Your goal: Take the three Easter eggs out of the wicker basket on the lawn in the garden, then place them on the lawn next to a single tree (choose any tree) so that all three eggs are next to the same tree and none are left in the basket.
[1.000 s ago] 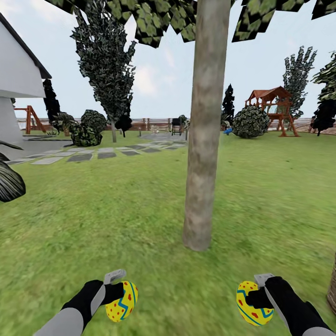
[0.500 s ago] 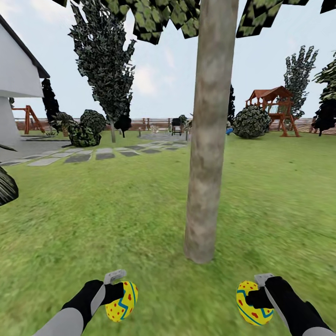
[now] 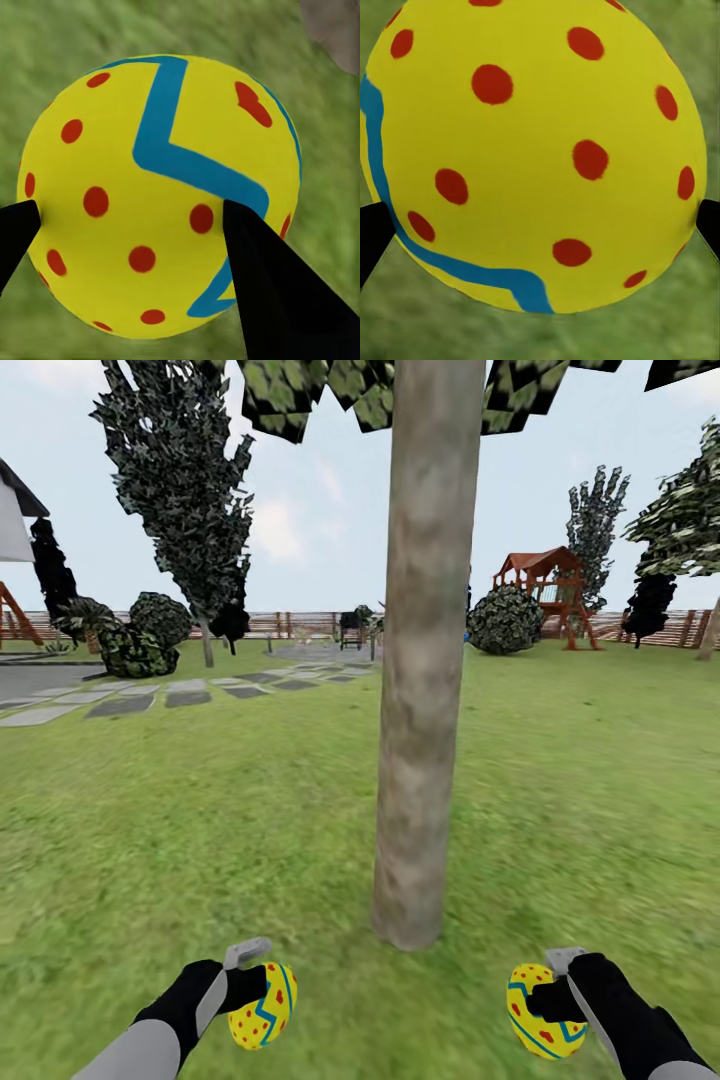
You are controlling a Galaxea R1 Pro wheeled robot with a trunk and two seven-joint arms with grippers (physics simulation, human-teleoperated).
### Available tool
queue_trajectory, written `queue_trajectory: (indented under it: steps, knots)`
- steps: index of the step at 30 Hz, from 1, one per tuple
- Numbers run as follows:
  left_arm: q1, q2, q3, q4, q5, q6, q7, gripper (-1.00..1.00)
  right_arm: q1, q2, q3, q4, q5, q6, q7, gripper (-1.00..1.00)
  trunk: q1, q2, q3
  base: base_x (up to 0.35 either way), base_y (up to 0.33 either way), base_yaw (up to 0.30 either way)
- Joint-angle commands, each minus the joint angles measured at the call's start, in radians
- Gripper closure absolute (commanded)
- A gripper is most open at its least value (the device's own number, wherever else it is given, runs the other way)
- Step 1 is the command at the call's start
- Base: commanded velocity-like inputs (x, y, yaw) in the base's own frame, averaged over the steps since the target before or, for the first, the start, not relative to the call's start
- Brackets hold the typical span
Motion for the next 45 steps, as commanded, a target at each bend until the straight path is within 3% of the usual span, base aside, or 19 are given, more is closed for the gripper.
queue_trajectory:
  steps: [1,12,30,45]
  knots:
    - [0.000,-0.001,0.007,-0.002,-0.011,0.006,-0.005,1.00,0.000,-0.001,0.002,-0.001,0.009,0.004,0.007,1.00,0.000,0.000,-0.001,0.337,0.000,-0.002]
    - [0.000,-0.008,0.007,-0.002,-0.010,0.005,-0.004,1.00,-0.001,-0.001,0.002,-0.001,0.009,0.003,0.007,1.00,0.000,0.000,-0.001,0.165,0.000,0.000]
    - [0.000,-0.009,0.009,-0.003,-0.007,0.006,0.000,1.00,0.000,-0.001,0.002,-0.001,0.009,0.003,0.007,1.00,0.069,-0.126,-0.058,0.000,0.000,0.000]
    - [0.000,-0.009,0.009,-0.003,-0.007,0.006,0.000,1.00,0.000,-0.001,0.002,-0.001,0.009,0.003,0.007,1.00,0.076,-0.130,-0.116,0.000,0.000,0.000]
